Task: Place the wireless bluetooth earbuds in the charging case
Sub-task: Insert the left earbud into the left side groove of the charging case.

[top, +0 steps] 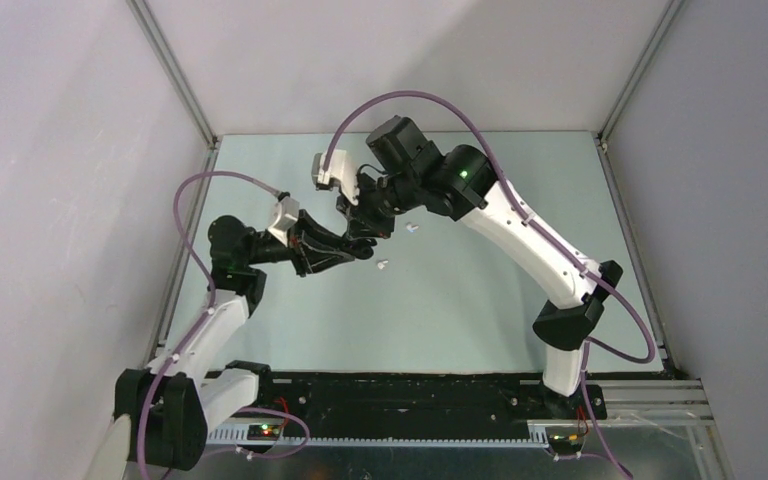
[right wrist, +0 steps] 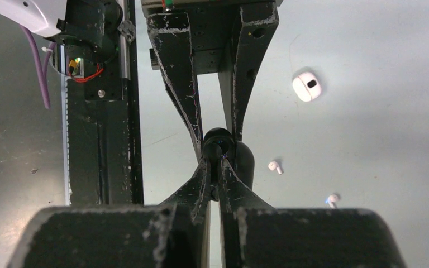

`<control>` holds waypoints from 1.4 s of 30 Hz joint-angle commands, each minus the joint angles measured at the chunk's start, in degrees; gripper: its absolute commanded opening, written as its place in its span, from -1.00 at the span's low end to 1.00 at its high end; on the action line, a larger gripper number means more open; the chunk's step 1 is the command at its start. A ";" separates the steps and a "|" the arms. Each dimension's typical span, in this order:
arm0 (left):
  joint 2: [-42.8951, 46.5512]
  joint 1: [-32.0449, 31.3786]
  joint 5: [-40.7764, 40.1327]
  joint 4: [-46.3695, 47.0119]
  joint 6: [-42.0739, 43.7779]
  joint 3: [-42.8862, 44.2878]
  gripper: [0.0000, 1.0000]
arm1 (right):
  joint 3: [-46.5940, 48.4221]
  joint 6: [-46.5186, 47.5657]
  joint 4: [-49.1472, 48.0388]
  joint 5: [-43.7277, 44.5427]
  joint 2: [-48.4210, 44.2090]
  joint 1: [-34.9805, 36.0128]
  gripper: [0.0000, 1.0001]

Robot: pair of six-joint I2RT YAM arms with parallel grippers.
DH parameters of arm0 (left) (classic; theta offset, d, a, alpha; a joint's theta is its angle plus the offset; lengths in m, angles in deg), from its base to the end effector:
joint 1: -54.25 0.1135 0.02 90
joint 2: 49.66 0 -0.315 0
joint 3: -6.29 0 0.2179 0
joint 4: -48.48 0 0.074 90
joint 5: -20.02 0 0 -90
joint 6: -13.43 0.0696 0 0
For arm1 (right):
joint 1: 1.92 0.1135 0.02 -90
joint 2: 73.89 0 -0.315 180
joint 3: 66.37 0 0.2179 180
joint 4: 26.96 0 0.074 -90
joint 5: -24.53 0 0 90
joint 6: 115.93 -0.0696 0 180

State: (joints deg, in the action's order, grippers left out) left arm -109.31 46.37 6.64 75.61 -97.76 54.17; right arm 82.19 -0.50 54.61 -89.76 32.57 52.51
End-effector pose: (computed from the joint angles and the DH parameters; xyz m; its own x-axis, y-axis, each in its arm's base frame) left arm 0.1502 -0.0892 0.3648 -0.1027 -0.0702 -0.9922 0.9908 0.0807 -0.1083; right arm 0.1960 0.3233 0.4743 0.0637 -0.5837 -0.8094 -0.9952 0.0235 -0.0953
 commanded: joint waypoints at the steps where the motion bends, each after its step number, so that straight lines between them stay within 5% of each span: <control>1: 2.18 -0.21 -0.95 -7.59 8.04 1.35 -1.00 | -1.51 -1.34 -1.04 0.45 -1.24 0.27 -1.00; 23: 4.47 0.08 -1.77 -15.86 14.44 2.48 -1.00 | -4.46 -1.36 -2.24 0.58 -0.37 0.41 -1.00; 32: 0.87 0.47 -2.78 9.60 -5.15 0.12 -1.00 | -10.44 -1.29 -7.24 1.12 -2.94 0.41 -1.00; 42: 0.67 0.56 -2.88 9.46 -4.99 0.59 -1.00 | -11.79 -1.60 -8.89 2.71 -3.47 0.32 -0.88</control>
State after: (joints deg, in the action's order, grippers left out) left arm -109.40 46.87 5.18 79.52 -101.24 53.54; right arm 71.35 -1.44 46.19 -88.67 30.51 52.62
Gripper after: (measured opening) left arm 0.317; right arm 0.066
